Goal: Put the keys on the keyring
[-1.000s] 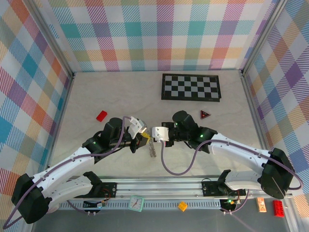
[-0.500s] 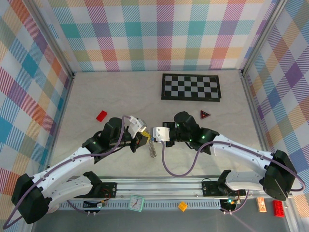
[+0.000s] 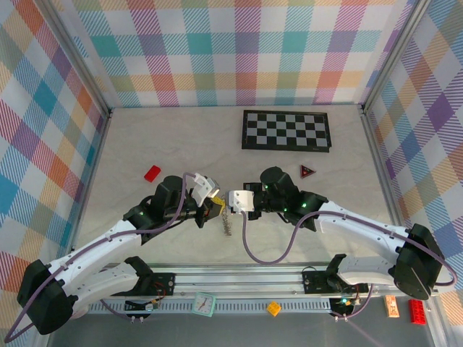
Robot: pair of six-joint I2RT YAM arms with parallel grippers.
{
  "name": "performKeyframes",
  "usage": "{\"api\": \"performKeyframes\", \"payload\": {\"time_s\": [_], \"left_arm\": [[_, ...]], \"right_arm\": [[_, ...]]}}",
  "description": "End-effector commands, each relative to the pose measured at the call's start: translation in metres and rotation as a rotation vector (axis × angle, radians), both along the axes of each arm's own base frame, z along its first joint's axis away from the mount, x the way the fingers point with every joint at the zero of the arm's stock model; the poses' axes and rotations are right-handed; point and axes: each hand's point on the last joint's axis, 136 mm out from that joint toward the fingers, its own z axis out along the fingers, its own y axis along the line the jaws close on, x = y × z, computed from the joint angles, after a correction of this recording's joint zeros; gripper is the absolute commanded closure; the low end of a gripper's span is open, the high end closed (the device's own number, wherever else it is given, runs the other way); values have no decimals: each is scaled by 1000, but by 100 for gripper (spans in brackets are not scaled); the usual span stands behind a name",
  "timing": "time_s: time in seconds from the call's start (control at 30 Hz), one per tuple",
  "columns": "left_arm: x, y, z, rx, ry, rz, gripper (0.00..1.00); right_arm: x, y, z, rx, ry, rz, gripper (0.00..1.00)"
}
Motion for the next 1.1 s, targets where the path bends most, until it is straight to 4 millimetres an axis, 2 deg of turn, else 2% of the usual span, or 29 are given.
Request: {"api": "performKeyframes", "payload": {"time_s": [0.0,0.63,1.07], "left_arm": [[4,-7,24,-57,-51,-8,100],[6,-7,26,-58,-59,2,100],[5,-6,27,-68,-63,-1,100]], "right_arm": [[-9,3,-4,-8,7,44,100],[-23,2,-14,-57,45,107,100],[-21,3,-14,-68,19,98,100]]}}
